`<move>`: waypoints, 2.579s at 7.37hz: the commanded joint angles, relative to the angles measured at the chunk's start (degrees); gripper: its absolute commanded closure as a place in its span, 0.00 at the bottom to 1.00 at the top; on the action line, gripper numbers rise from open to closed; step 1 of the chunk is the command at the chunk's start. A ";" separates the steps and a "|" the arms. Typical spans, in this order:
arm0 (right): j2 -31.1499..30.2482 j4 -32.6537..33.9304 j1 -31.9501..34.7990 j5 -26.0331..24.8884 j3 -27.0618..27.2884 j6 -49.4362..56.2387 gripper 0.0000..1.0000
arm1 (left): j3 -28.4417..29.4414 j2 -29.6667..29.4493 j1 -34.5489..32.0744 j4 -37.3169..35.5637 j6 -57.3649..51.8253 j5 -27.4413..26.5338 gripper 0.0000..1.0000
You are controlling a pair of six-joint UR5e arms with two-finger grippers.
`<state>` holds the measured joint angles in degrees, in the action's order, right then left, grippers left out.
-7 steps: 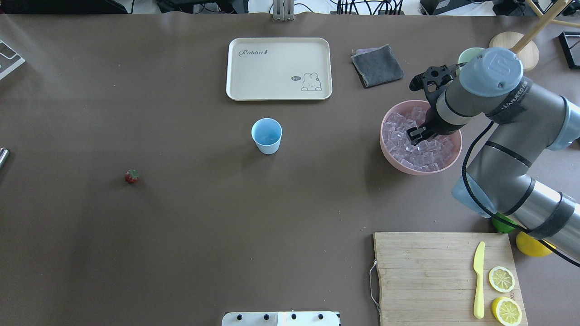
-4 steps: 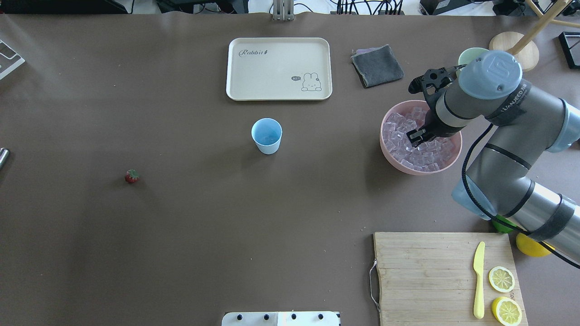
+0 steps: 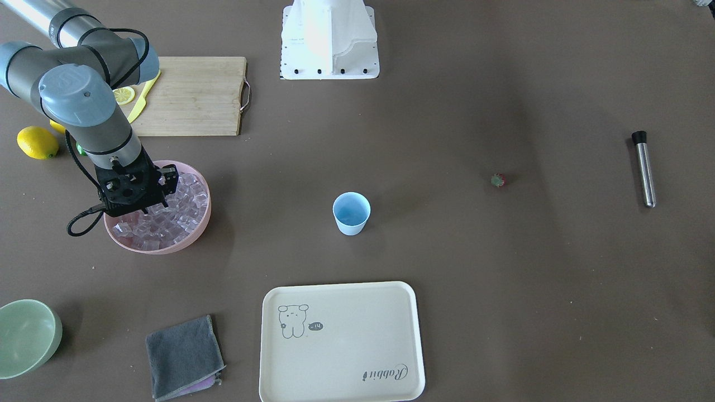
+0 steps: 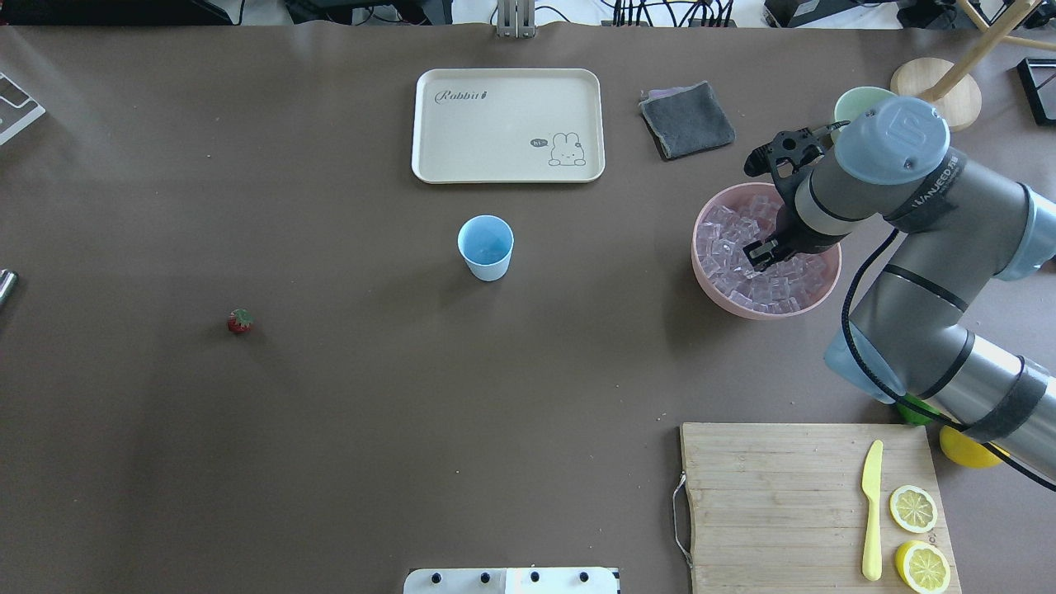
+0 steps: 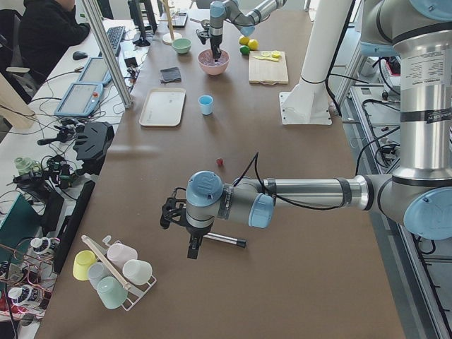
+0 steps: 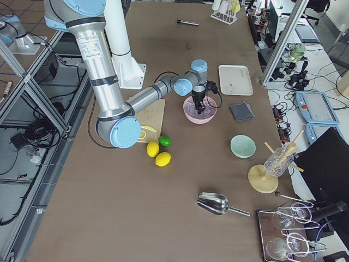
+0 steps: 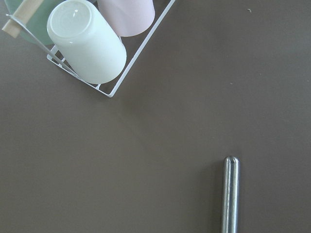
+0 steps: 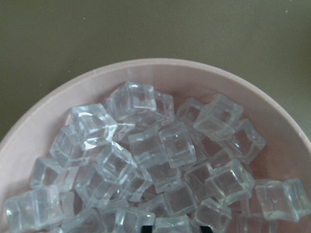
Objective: Mash ice and strawberries in cup
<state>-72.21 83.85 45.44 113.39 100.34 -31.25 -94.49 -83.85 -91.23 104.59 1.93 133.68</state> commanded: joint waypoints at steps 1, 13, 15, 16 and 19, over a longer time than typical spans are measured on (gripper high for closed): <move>-0.04 0.00 -0.09 -0.01 -0.06 0.05 0.79 | -0.25 0.09 0.00 0.00 0.00 0.00 0.01; 33.00 2.29 -12.55 -10.20 -14.47 -34.47 0.93 | 0.53 -0.44 0.09 -0.09 0.09 -0.09 0.01; 33.37 -1.46 -14.06 -12.14 -15.00 -37.13 0.92 | 0.45 -0.79 0.09 -0.09 0.18 -0.09 0.01; 31.97 -3.93 -14.50 -12.05 -14.91 -37.22 0.91 | 0.36 -0.79 0.09 -0.09 0.09 0.00 0.01; 31.34 -4.66 -14.68 -12.32 -14.30 -37.74 0.89 | 0.27 -0.35 0.09 0.00 -0.09 0.00 0.01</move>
<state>-40.87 79.50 30.77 101.21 85.85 -68.59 -94.22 -84.27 -91.14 104.54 1.99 133.68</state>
